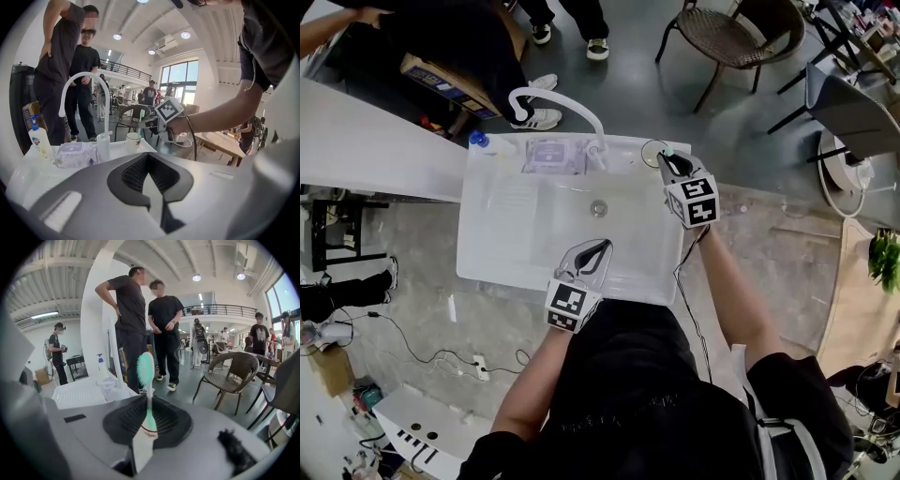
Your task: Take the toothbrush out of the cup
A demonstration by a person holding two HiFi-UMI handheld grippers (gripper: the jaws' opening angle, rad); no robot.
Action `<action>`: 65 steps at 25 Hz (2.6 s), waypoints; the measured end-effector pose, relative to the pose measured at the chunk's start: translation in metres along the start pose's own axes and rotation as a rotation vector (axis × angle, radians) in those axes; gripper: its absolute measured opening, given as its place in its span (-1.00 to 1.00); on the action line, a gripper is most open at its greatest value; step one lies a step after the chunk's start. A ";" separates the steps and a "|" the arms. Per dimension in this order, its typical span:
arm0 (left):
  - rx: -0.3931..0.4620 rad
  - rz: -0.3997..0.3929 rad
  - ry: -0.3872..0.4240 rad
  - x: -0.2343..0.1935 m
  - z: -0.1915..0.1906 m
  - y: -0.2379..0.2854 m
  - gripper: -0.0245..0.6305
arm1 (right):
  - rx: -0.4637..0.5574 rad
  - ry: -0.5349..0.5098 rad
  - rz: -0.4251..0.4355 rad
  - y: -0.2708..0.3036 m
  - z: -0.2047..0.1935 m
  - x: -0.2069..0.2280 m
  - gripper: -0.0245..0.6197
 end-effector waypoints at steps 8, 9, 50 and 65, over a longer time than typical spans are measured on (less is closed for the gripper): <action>0.026 -0.002 0.008 0.004 0.007 -0.016 -0.91 | 0.051 -0.015 -0.020 -0.018 0.021 -0.008 -0.80; 0.031 0.000 0.010 0.003 0.008 -0.018 -0.91 | 0.056 -0.019 -0.022 -0.020 0.024 -0.010 -0.80; 0.068 -0.127 0.066 0.011 0.015 -0.018 -0.91 | 0.085 0.018 -0.056 -0.134 0.020 -0.060 -0.80; 0.066 -0.131 0.076 0.012 0.018 -0.013 -0.91 | 0.071 0.025 -0.022 -0.157 0.011 -0.080 -0.80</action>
Point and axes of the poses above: the fingertips, and each gripper's own axes: y forward along the fingers, x to its right, z out of its top, the point moved 4 cm from there along -y, backward along the fingers, and after that the axes turned 4 degrees about x, right-handed, at the moved point
